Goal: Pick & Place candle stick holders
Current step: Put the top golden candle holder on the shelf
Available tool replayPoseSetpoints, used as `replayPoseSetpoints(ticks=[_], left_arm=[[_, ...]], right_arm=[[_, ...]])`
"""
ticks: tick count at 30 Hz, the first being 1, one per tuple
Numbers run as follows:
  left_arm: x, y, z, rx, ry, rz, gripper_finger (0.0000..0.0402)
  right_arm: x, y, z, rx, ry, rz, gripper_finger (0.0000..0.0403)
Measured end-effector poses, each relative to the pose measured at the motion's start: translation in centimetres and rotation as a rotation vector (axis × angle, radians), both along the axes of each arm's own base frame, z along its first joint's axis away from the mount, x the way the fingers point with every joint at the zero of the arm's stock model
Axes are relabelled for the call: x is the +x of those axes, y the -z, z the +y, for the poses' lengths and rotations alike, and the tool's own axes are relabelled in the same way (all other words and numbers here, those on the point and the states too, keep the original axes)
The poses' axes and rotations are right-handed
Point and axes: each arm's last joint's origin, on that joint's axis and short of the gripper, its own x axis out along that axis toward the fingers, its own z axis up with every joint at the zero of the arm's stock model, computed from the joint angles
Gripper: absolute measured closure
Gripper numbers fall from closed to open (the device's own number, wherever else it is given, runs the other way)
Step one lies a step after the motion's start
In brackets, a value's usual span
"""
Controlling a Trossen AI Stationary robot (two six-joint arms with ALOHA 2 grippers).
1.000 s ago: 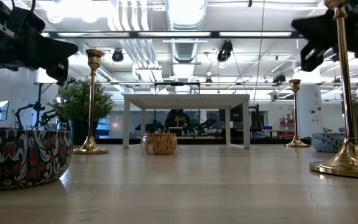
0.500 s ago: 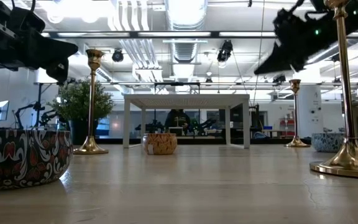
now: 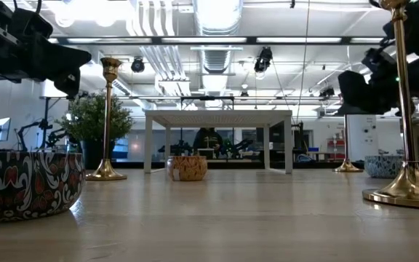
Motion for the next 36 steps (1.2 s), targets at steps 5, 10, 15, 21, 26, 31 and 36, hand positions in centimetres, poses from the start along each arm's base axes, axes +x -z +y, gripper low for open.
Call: replayPoseSetpoints(ticks=[5,10,15,21,26,31,36], left_arm=[[0.0,0.0,0.0,0.000,0.000,0.000,0.0378],[0.0,0.0,0.0,0.000,0.000,0.000,0.0378],[0.0,0.0,0.0,0.000,0.000,0.000,0.0378],[0.0,0.0,0.0,0.000,0.000,0.000,0.0378],[0.0,0.0,0.0,0.000,-0.001,0.000,0.0378],[0.0,0.0,0.0,0.000,0.000,0.000,0.0378],[0.0,0.0,0.0,0.000,0.000,0.000,0.0378]], right_arm=[[-0.4,0.0,0.0,-0.002,-0.014,-0.005,0.0392],[-0.3,-0.5,-0.2,-0.011,-0.012,0.000,0.0351],[-0.5,-0.5,-0.7,-0.063,0.053,0.068,0.0284],[-1.4,1.6,-1.5,-0.033,0.147,0.070,0.0214],[-2.0,2.7,-2.3,0.014,0.242,0.010,0.0177],[-1.3,2.2,-2.9,0.031,0.189,-0.012,0.0163],[-1.1,2.3,-4.0,0.036,0.223,0.000,0.0171]])
